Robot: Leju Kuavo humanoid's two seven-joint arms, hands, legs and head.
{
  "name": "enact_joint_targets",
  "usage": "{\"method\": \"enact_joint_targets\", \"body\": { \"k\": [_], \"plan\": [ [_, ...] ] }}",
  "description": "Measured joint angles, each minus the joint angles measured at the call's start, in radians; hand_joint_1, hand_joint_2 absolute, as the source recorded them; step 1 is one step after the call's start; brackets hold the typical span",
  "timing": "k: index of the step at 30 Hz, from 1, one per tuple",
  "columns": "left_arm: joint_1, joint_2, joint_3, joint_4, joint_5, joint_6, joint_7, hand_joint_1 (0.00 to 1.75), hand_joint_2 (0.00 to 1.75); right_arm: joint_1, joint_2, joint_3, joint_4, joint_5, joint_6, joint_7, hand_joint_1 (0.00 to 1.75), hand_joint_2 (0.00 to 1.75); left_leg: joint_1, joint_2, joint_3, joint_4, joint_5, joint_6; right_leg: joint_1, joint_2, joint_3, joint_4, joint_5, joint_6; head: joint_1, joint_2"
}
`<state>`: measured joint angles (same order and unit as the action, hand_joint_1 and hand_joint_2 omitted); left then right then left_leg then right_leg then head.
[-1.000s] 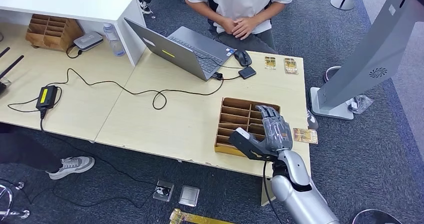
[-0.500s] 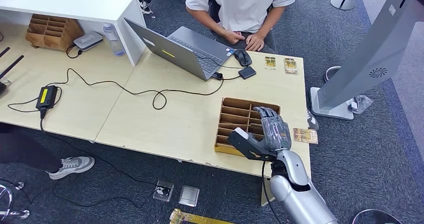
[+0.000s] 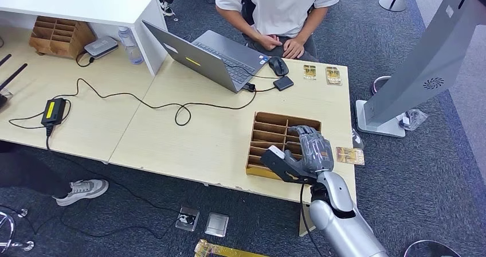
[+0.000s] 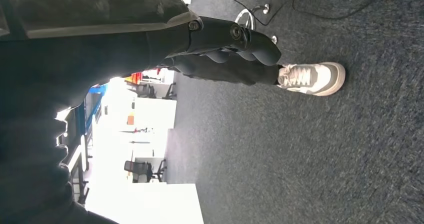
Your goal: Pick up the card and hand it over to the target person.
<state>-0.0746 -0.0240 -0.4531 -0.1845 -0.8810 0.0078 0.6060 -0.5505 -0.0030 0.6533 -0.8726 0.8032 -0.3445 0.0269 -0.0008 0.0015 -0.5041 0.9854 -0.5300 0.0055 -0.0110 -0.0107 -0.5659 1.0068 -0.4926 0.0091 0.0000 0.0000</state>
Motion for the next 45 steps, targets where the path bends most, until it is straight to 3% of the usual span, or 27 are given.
{"method": "enact_joint_targets", "body": {
  "k": [16, 27, 30, 37, 45],
  "plan": [
    [0.0, 0.001, -0.01, -0.002, -0.01, 0.001, -0.014, 0.0, 1.75, 0.027, -0.025, -0.031, -0.047, 0.018, 0.014, 0.023, 1.09, 1.75, 0.0, -0.002, -0.001, 0.002, -0.001, 0.001, 0.0, -0.002, -0.001, 0.002, -0.002, 0.0, 0.0, 0.0],
    [0.0, 0.0, -0.013, -0.002, -0.012, 0.004, -0.021, 0.0, 1.75, 0.046, -0.036, -0.044, -0.073, 0.033, 0.004, 0.017, 1.66, 1.75, -0.001, -0.002, -0.001, 0.002, -0.001, 0.001, 0.0, -0.003, 0.0, 0.002, -0.002, 0.001, 0.0, 0.0],
    [0.0, -0.001, -0.012, -0.001, -0.011, 0.004, -0.023, 0.0, 1.75, 0.049, -0.035, -0.046, -0.083, 0.037, -0.017, 0.008, 1.75, 1.75, 0.0, -0.002, -0.001, 0.002, -0.001, 0.001, 0.0, -0.002, 0.0, 0.002, -0.002, 0.0, 0.0, 0.0],
    [0.0, -0.004, -0.01, 0.0, -0.008, 0.007, -0.026, 0.0, 1.75, 0.048, -0.041, -0.061, -0.156, 0.047, -0.108, -0.022, 1.75, 1.75, -0.001, -0.001, -0.001, 0.002, -0.001, 0.001, -0.001, -0.002, -0.001, 0.002, -0.002, 0.0, 0.0, 0.0],
    [-0.003, -0.005, -0.022, 0.005, -0.022, 0.012, -0.028, 0.0, 1.75, 0.033, -0.07, -0.093, -0.35, 0.06, -0.201, -0.026, 1.75, 1.75, -0.001, -0.001, -0.003, 0.004, -0.001, 0.001, -0.001, -0.002, -0.003, 0.004, -0.002, 0.001, 0.0, 0.0]
  ]
}}
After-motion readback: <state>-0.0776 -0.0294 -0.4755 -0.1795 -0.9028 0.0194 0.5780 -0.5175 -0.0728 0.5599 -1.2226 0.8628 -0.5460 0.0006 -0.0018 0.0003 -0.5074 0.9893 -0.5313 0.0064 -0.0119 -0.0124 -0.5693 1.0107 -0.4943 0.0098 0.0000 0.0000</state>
